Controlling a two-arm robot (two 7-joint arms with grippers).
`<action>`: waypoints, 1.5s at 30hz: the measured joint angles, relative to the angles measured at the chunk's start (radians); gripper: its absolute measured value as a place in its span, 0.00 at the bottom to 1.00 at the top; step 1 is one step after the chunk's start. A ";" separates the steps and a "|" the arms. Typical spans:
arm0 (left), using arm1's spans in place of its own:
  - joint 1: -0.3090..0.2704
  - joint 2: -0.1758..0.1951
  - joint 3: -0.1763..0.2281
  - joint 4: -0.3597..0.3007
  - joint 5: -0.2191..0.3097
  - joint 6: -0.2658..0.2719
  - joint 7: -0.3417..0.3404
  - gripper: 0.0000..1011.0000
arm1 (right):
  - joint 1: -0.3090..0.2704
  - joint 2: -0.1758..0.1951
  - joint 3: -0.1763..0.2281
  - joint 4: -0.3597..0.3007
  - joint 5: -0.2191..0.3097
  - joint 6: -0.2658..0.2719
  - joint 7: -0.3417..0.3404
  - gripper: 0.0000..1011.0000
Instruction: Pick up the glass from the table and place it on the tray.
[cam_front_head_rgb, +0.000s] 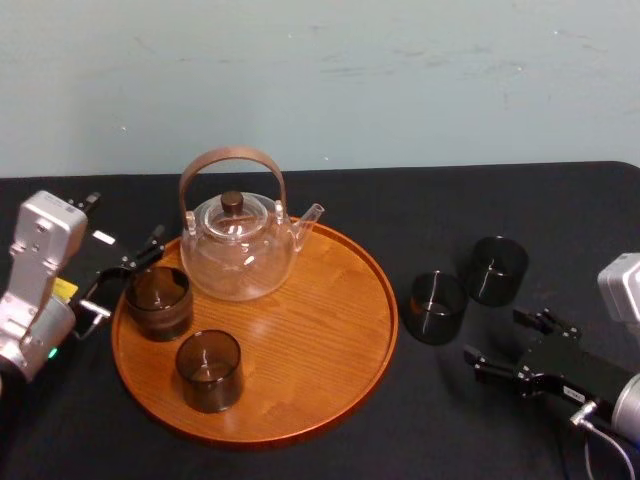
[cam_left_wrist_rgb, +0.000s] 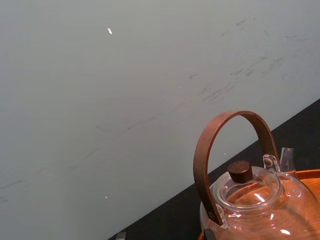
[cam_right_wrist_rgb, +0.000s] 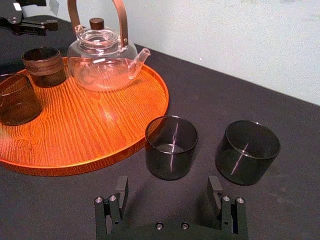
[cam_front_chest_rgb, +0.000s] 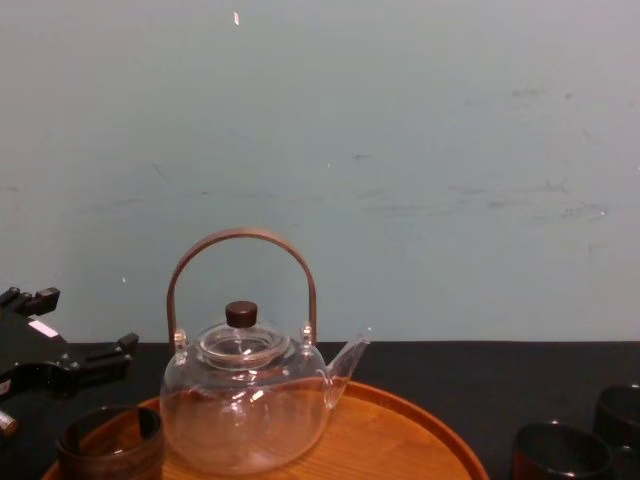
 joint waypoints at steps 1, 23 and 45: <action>0.000 0.000 0.000 0.000 0.000 0.000 0.000 0.99 | 0.006 -0.003 0.000 0.000 0.001 0.016 0.003 0.99; 0.000 0.000 0.000 0.000 0.000 0.000 0.000 0.99 | 0.129 -0.052 -0.045 0.059 -0.013 0.130 0.034 0.99; 0.000 0.000 0.000 0.000 0.000 0.000 0.000 0.99 | 0.217 -0.096 -0.084 0.126 -0.056 0.149 0.041 0.99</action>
